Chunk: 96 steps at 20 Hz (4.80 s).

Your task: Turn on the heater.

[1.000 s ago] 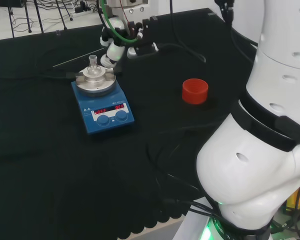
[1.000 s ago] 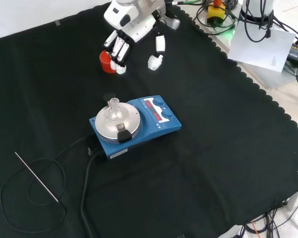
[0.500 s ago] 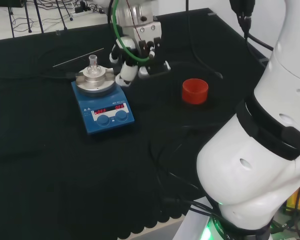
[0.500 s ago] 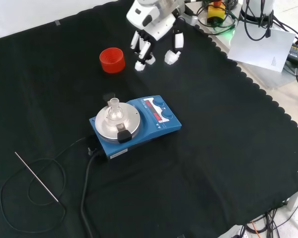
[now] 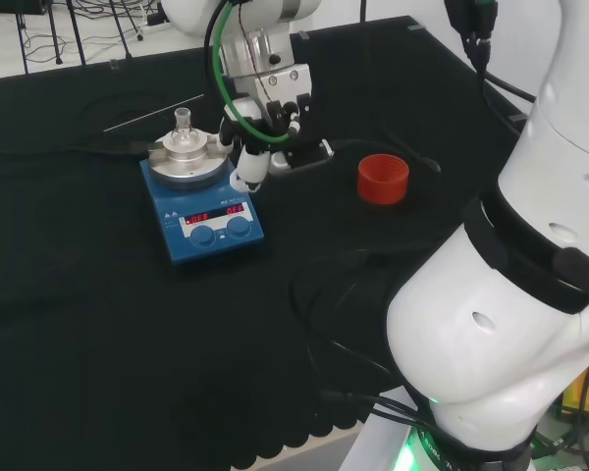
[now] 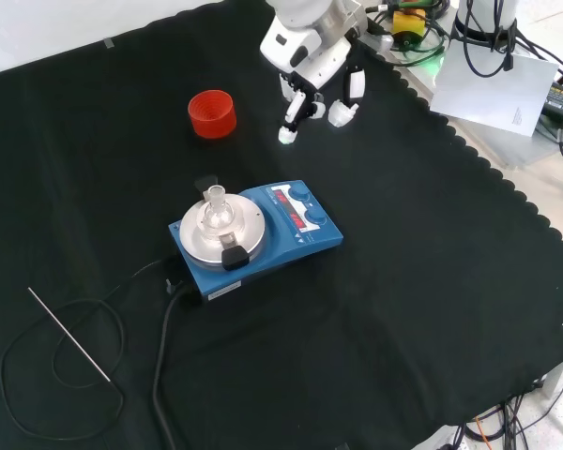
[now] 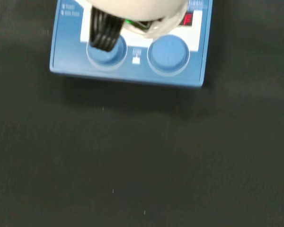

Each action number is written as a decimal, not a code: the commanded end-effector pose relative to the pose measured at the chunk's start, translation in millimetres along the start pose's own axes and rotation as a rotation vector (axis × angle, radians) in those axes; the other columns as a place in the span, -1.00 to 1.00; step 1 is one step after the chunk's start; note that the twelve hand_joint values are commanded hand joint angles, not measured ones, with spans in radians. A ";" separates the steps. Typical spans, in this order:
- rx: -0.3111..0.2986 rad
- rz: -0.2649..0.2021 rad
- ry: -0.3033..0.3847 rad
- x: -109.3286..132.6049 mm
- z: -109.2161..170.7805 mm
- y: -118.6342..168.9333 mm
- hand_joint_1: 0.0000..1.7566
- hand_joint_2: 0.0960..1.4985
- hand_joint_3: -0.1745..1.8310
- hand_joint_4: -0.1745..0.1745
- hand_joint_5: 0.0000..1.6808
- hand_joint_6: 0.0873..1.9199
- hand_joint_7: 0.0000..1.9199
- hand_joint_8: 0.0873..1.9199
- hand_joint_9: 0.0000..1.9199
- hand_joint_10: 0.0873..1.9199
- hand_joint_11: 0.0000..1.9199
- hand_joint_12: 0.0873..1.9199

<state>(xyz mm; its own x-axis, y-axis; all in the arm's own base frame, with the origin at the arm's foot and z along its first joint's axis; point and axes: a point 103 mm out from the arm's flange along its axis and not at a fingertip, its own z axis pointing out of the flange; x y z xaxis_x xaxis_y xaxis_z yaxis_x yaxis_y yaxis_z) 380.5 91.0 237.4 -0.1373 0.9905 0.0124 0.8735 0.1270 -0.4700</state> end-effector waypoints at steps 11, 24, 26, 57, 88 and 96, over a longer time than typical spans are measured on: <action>0.206 -0.061 -0.070 19.8 30.4 -5.6 0.56 -0.10 0.04 -0.43 -0.67 -0.36 0.54 0.53 0.71 0.45 0.59 0.29; 0.267 -0.136 -0.117 57.5 45.8 -2.8 0.59 -0.17 0.16 -0.24 -0.69 -0.91 0.56 0.56 0.72 0.48 0.56 0.35; 0.289 -0.138 -0.119 59.4 48.1 -0.4 0.59 -0.17 0.16 -0.23 -0.68 -0.93 0.56 0.56 0.72 0.48 0.56 0.35; 0.370 -0.118 -0.163 45.1 58.1 33.9 0.59 -0.18 0.19 -0.20 -0.67 -1.00 0.56 0.57 0.72 0.49 0.55 0.36; 0.395 -0.107 -0.164 37.2 70.6 44.5 0.59 -0.19 0.21 -0.21 -0.62 -1.00 0.57 0.58 0.72 0.49 0.55 0.37; 0.385 -0.118 -0.137 37.3 71.0 44.9 0.60 -0.19 0.21 -0.22 -0.61 -1.00 0.57 0.58 0.72 0.49 0.55 0.37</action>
<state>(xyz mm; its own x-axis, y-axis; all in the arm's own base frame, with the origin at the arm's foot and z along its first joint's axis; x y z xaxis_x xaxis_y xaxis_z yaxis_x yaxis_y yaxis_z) 381.5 130.0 154.1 -0.3126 0.9495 -0.0253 0.6124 0.1811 -0.7695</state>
